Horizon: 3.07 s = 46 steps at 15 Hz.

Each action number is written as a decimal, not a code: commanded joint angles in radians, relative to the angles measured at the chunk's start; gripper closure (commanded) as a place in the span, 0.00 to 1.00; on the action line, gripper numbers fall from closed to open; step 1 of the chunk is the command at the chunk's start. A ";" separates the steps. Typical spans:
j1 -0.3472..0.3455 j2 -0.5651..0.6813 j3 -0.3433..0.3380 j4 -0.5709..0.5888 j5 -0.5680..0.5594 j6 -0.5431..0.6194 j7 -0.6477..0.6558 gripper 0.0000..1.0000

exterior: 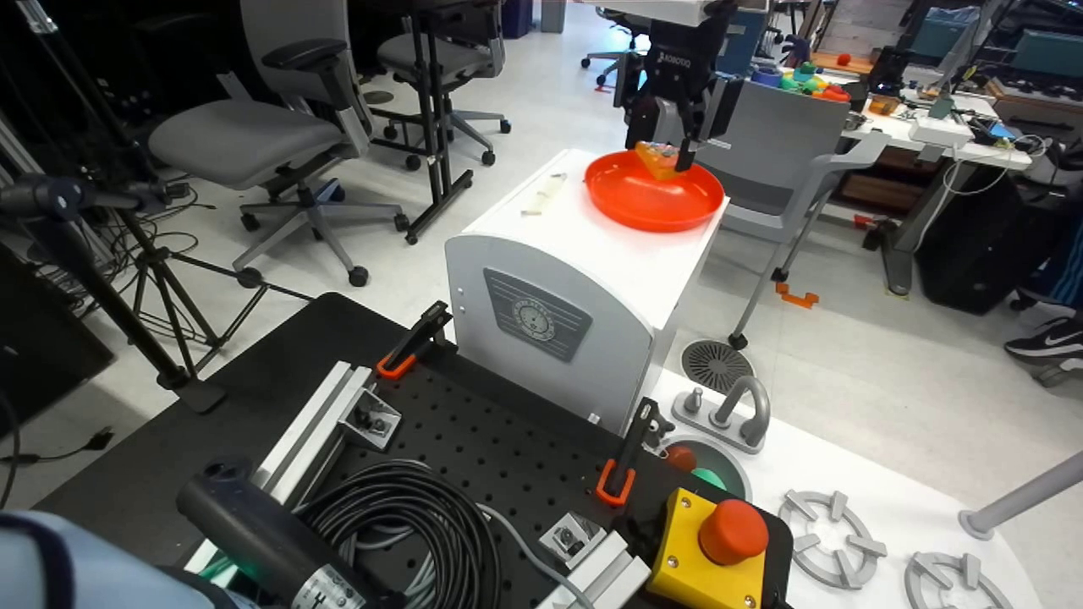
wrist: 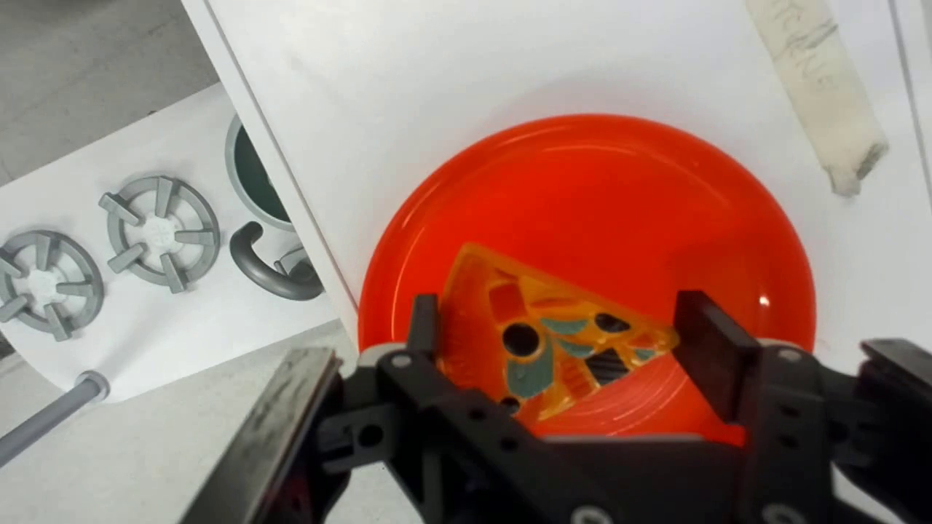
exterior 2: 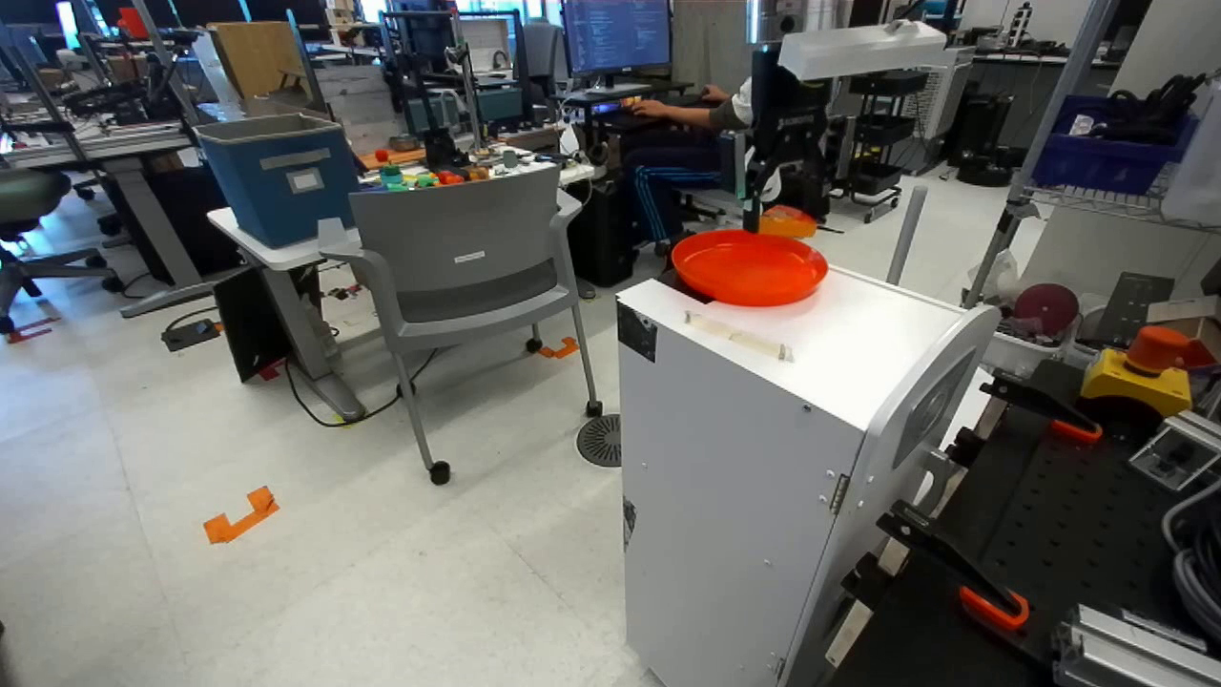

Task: Remove the pizza slice from the plate

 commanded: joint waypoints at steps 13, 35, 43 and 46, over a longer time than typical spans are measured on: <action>-0.008 -0.151 0.004 -0.193 0.019 -0.138 0.038 0.45; -0.007 -0.139 -0.001 -0.242 -0.043 -0.130 0.048 0.00; 0.005 -0.158 -0.001 -0.255 -0.061 -0.074 0.086 0.00; 0.010 -0.209 -0.002 -0.306 -0.080 0.051 0.112 0.00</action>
